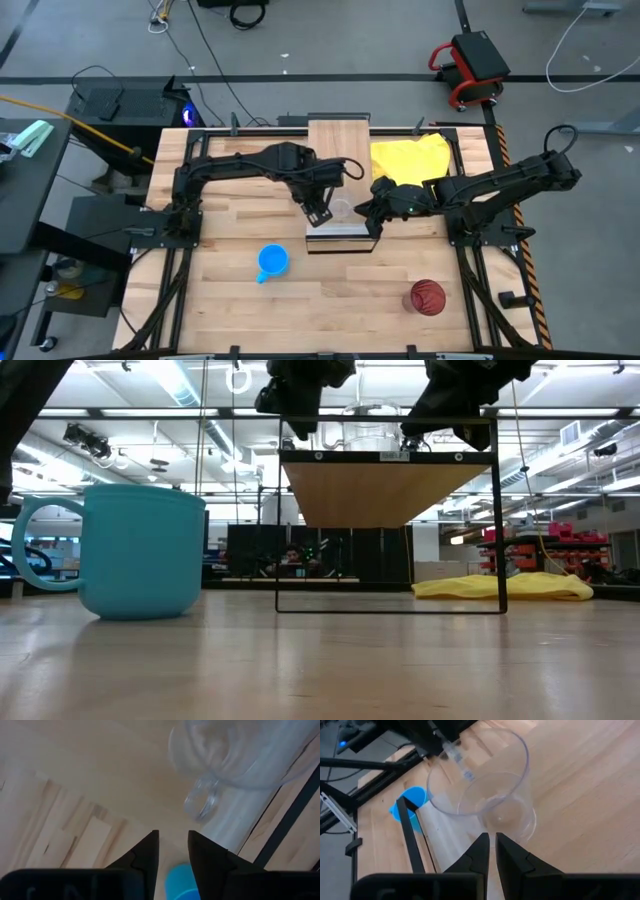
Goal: Stack small to large cups/mugs on shelf
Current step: Put the transparent mug on the shelf, then put the blue mug on the shelf
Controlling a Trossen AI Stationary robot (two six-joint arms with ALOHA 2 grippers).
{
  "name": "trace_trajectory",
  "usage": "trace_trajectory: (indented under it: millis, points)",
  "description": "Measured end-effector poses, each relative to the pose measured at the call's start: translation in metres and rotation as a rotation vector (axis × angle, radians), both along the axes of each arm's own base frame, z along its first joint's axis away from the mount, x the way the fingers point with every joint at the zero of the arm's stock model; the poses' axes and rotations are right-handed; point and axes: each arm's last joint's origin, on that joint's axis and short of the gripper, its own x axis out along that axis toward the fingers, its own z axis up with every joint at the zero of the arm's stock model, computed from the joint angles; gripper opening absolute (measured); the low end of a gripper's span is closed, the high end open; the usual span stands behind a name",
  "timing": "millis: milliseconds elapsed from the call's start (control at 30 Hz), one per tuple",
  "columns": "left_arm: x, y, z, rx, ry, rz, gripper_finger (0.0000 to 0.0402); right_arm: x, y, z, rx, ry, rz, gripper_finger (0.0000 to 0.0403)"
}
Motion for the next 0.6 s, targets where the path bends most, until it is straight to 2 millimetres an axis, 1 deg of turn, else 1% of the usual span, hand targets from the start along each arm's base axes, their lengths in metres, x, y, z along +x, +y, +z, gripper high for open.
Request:
trace_trajectory:
  millis: [100, 167, 267, 300, 500, 600]
  points:
    - [-0.01, 0.0, 0.006, -0.003, 0.065, 0.002, 0.0112, -0.004, 0.003, 0.003, 0.031, -0.001, 0.02, 0.0037]
    - [-0.013, -0.001, 0.014, -0.002, 0.042, 0.001, 0.0114, -0.01, 0.006, 0.008, 0.062, -0.027, 0.037, 0.0037]
    - [-0.025, -0.006, 0.029, -0.012, 0.005, 0.016, 0.0117, -0.022, 0.013, 0.021, 0.094, -0.083, 0.072, 0.0037]
    - [-0.03, -0.007, 0.037, -0.013, -0.024, 0.022, 0.0116, -0.028, 0.015, 0.027, 0.101, -0.103, 0.087, 0.0037]
    - [-0.057, -0.016, 0.068, 0.002, -0.121, 0.07, 0.0104, -0.069, 0.02, 0.055, 0.177, -0.221, 0.147, 0.0037]
    - [-0.067, -0.024, 0.073, 0.03, -0.136, 0.086, 0.0096, -0.089, 0.018, 0.066, 0.214, -0.279, 0.168, 0.0037]
